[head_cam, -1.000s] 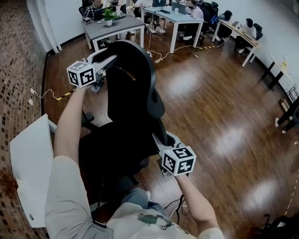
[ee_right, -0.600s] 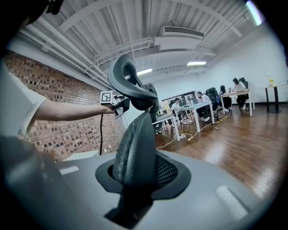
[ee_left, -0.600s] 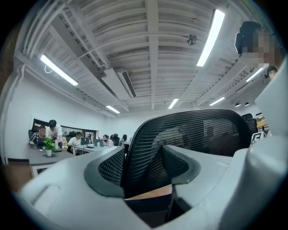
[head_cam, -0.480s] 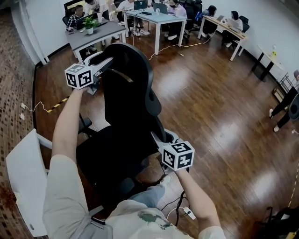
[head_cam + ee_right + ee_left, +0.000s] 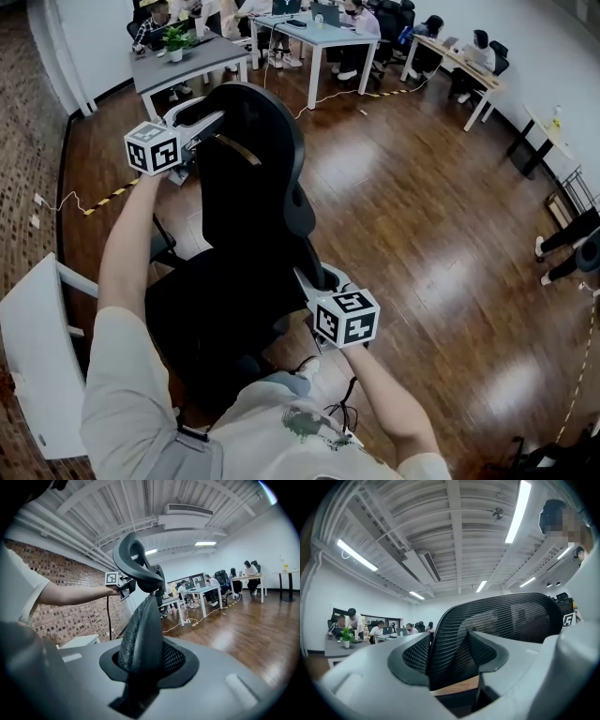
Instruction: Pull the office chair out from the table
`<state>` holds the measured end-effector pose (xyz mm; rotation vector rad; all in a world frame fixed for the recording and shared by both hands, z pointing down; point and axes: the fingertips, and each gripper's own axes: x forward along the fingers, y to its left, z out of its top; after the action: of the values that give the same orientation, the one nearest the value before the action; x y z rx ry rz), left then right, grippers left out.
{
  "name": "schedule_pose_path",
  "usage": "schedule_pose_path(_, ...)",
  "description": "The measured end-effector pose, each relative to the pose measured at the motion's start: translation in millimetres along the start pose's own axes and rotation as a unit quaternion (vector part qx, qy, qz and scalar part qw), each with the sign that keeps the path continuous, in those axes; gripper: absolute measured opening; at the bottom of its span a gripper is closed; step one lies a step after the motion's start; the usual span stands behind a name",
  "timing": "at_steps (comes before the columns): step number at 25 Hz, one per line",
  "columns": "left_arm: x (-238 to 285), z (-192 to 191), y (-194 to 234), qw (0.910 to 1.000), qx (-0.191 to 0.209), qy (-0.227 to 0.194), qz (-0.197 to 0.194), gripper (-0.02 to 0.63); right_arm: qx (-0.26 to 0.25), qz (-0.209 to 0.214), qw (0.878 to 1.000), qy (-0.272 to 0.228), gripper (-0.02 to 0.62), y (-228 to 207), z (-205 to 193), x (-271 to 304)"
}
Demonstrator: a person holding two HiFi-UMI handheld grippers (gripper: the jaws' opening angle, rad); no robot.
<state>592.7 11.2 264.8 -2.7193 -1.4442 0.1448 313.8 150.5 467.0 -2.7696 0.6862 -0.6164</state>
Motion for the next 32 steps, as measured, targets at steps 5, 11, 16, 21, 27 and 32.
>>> schedule_pose_path(5,29,3,4,0.9999,0.009,-0.004,0.011,0.273,-0.011,-0.005,1.0,-0.005,0.101,-38,16,5)
schedule_pose_path(11,65,1,3,1.0,0.007,-0.001,0.001,0.272,-0.016,-0.018,1.0,-0.01,0.104,-73,28,4)
schedule_pose_path(16,90,0,2,0.9999,0.006,-0.008,-0.005,0.272,-0.019,-0.025,0.999,-0.012,0.106,-98,37,4)
schedule_pose_path(21,122,-2,-2,0.9999,0.004,-0.003,-0.014,0.27,-0.021,-0.039,0.999,-0.014,0.11,-129,45,3)
schedule_pose_path(27,163,-4,-10,0.9999,0.002,0.005,-0.015,0.27,-0.016,-0.048,0.999,-0.02,0.112,-163,55,-2)
schedule_pose_path(32,193,-5,-11,0.9998,-0.006,0.006,-0.02,0.272,-0.016,-0.049,0.998,-0.025,0.112,-187,65,-2)
